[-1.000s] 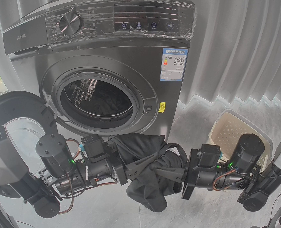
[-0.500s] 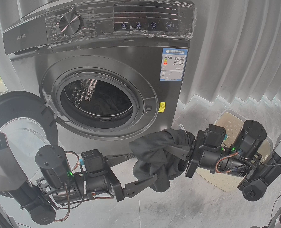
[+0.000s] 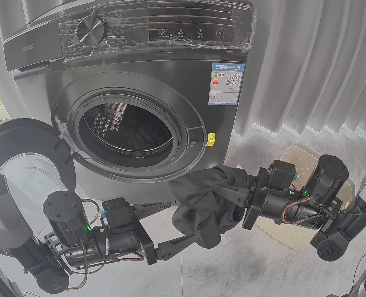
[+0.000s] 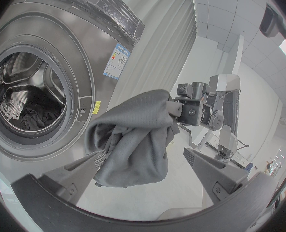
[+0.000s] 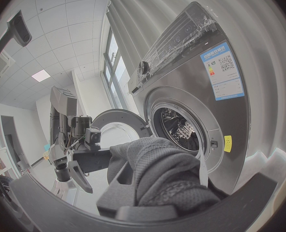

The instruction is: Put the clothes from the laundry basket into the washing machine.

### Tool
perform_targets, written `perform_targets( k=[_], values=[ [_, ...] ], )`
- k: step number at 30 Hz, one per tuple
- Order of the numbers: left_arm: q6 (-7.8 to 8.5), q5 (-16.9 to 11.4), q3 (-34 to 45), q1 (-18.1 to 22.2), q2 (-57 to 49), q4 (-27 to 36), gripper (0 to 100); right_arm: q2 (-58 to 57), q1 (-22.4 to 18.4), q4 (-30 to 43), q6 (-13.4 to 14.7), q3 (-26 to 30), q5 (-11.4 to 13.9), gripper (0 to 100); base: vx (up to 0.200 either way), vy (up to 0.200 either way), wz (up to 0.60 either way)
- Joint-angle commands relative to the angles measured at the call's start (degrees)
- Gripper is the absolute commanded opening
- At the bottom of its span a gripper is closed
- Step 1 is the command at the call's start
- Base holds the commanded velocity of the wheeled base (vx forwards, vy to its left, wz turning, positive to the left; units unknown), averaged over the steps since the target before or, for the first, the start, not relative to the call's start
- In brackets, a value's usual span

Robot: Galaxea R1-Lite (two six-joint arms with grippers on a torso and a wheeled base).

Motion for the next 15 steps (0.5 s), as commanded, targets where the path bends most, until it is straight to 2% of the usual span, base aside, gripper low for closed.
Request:
perform_targets(
  k=[1,8,13,15],
  values=[
    [0.66,-0.03,0.78,0.12,0.61,-0.03,100,-1.07,0.26,-0.03,0.01,-0.03,0.14,0,0.0,0.0,0.0],
    [1.19,-0.03,1.22,0.21,2.02,-0.03,100,-2.39,0.78,-0.03,0.27,-1.0,0.32,0,0.0,0.0,0.0],
    [3.57,-0.03,0.08,0.29,4.56,-0.03,100,-3.53,1.4,0.05,0.36,-1.96,0.32,0,0.0,0.0,0.0],
    [3.92,-0.03,-1.24,0.56,5.35,-0.03,100,-3.71,1.75,-0.03,0.36,-1.96,0.32,0,0.0,0.0,0.0]
  ],
)
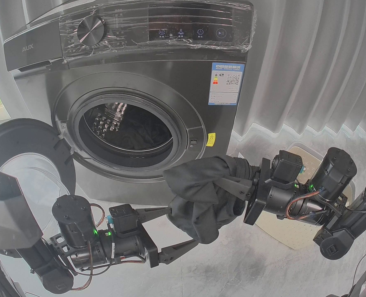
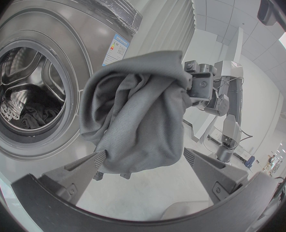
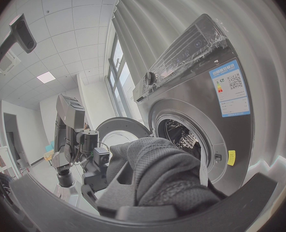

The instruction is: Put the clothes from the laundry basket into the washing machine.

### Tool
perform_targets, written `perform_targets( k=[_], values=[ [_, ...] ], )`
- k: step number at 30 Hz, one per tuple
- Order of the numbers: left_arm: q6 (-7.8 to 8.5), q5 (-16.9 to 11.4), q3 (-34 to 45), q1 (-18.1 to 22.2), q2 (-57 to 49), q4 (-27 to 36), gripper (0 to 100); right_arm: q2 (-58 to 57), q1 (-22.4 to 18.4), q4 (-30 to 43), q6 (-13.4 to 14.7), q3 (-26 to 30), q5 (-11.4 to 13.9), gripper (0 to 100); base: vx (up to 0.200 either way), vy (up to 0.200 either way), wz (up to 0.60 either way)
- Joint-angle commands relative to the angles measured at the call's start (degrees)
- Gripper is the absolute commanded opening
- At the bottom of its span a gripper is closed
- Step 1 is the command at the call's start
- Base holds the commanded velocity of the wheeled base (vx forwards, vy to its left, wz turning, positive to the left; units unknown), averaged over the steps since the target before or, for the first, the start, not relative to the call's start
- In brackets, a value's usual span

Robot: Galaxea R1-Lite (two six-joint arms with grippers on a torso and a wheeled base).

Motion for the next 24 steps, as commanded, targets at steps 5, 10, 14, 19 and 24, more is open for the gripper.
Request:
perform_targets(
  k=[5,10,14,19,24],
  values=[
    [0.59,0.08,-6.93,1.04,5.39,-0.12,100,-2.03,1.42,-0.03,0.7,-0.08,0.02,0,0.0,0.0,0.0],
    [0.68,-3.78,-11.32,2.18,6.01,-0.03,100,-2.03,1.68,-0.03,0.79,-0.17,-0.06,0,0.0,0.0,0.0],
    [2.0,-5.72,-13.08,2.1,8.12,-0.12,100,-2.03,2.56,-0.03,0.87,-0.26,-0.24,0,0.0,0.0,0.0],
    [3.14,-8.35,-15.37,2.27,10.4,-0.12,100,-1.85,2.56,-0.03,0.87,-0.61,-0.33,0,0.0,0.0,0.0],
    [3.23,-8.44,-18.18,2.1,11.98,-0.12,100,-1.85,2.65,-0.03,0.96,-0.96,-0.33,0,0.0,0.0,0.0]
  ],
)
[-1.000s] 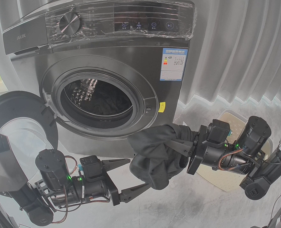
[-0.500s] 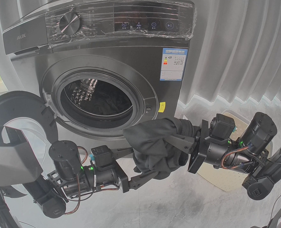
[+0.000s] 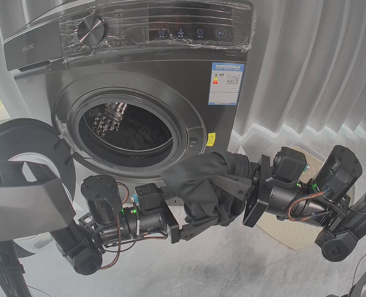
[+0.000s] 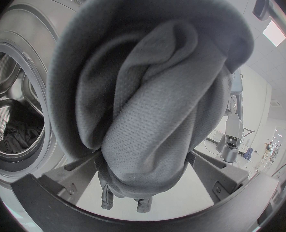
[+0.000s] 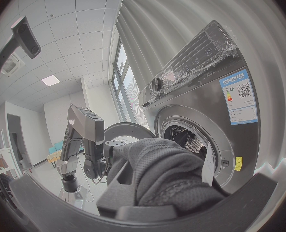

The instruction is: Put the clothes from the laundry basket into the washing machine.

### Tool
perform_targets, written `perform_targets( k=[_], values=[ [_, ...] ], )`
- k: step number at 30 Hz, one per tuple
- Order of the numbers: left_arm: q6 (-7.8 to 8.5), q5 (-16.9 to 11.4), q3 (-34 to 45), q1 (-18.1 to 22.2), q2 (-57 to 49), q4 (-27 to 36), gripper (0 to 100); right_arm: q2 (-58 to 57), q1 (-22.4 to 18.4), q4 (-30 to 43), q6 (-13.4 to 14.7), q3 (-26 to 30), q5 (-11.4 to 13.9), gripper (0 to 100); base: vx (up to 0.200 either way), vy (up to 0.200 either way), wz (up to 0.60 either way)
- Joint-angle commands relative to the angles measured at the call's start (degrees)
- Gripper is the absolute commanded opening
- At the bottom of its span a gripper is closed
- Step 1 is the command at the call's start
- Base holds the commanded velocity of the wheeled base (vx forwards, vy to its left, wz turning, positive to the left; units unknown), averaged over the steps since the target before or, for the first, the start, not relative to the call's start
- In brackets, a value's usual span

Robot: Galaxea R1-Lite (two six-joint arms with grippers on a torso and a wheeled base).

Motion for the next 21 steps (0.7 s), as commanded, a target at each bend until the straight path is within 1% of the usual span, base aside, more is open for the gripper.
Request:
perform_targets(
  k=[1,7,10,11,17,21],
  values=[
    [0.02,-0.07,-2.76,-0.14,2.64,0.0,100,0.16,0.12,-0.03,0.1,-0.19,0.01,0,0.0,0.0,0.0],
    [0.02,0.02,-6.72,-0.14,4.04,-0.08,100,0.25,0.12,-0.03,0.36,-0.37,-0.07,0,0.0,0.0,0.0],
    [-0.06,0.02,-7.42,-0.14,4.13,-0.17,100,0.25,0.03,-0.03,0.36,-0.54,-0.07,0,0.0,0.0,0.0],
    [-0.06,0.02,-7.42,-0.14,4.04,-0.17,0,0.25,0.03,-0.03,0.36,-0.54,-0.07,0,0.0,0.0,0.0],
    [-0.06,0.02,-6.98,-0.23,3.43,-0.26,0,0.25,-0.24,-0.03,0.45,-0.63,-0.16,0,0.0,0.0,0.0],
    [-0.06,0.02,-6.1,-0.05,1.93,-0.35,0,0.34,-1.29,-0.03,0.45,-1.07,-0.16,0,0.0,0.0,0.0]
  ],
)
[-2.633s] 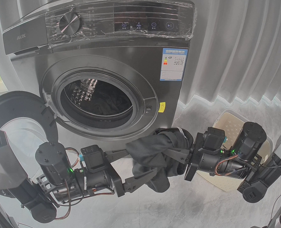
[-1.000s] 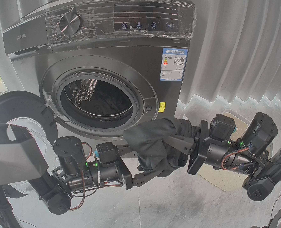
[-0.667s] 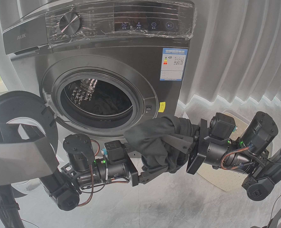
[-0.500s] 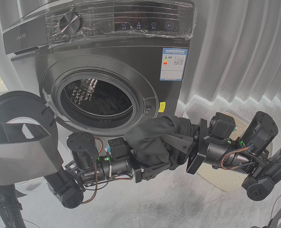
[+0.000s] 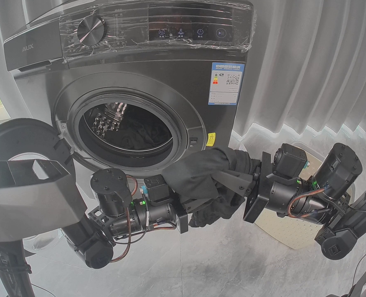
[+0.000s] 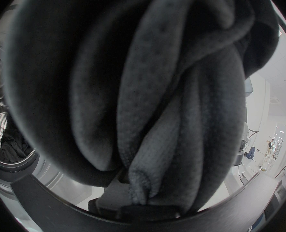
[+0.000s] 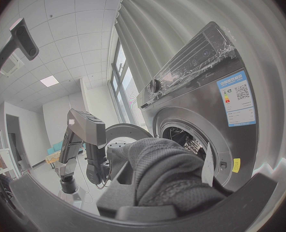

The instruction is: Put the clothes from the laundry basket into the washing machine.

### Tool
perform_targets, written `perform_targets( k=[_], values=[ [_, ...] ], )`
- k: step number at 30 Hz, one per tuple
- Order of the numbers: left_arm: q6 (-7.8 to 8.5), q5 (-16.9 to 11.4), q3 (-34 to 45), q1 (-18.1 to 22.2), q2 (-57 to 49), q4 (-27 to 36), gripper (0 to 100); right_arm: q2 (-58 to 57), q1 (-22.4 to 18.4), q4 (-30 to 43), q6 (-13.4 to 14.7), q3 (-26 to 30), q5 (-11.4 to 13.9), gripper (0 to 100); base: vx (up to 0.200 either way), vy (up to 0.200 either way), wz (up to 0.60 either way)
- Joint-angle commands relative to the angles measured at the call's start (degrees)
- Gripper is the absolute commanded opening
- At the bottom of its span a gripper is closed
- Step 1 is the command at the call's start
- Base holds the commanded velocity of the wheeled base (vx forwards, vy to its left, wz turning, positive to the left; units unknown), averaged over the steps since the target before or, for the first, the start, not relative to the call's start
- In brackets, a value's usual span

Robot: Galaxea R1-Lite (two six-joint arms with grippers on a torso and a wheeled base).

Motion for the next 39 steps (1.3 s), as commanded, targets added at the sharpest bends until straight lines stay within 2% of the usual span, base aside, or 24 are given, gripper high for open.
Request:
perform_targets(
  k=[1,6,8,17,19,22,33,34,39],
  values=[
    [-0.04,0.02,1.17,0.14,-1.92,-0.05,0,0.29,-1.22,-0.03,0.19,-0.64,-0.05,0,0.0,0.0,0.0],
    [-0.04,0.02,3.28,0.41,-5.18,-0.05,0,1.79,-3.95,-0.03,0.89,-2.05,-2.25,0,0.0,0.0,0.0],
    [-0.04,0.02,4.34,0.41,-6.49,-0.05,0,2.49,-4.56,-0.03,0.89,-2.22,-2.34,0,0.0,0.0,0.0],
    [-0.04,0.02,9.35,1.02,-11.42,-0.05,0,4.77,-4.74,-0.03,0.89,-1.43,-2.78,0,0.0,0.0,0.0],
    [0.05,0.02,9.61,1.64,-11.85,-0.05,0,5.83,-4.65,-0.03,0.8,0.06,-4.36,0,0.0,0.0,0.0],
    [0.05,0.02,9.7,1.9,-12.91,-0.05,0,6.62,-4.65,-0.03,0.8,0.5,-5.33,0,0.0,0.0,0.0],
    [0.05,0.02,9.87,2.43,-12.91,-0.05,0,7.06,-3.33,-0.03,0.8,0.85,-4.8,0,0.0,0.0,0.0],
    [0.05,0.02,9.87,2.43,-12.82,-0.05,0,6.88,-2.8,-0.03,0.89,1.03,-4.71,100,0.0,0.0,0.0],
    [0.05,0.11,9.61,3.48,-13.0,-0.05,0,6.53,-1.4,-0.03,1.68,4.19,-4.8,100,0.0,0.0,0.0]
  ],
)
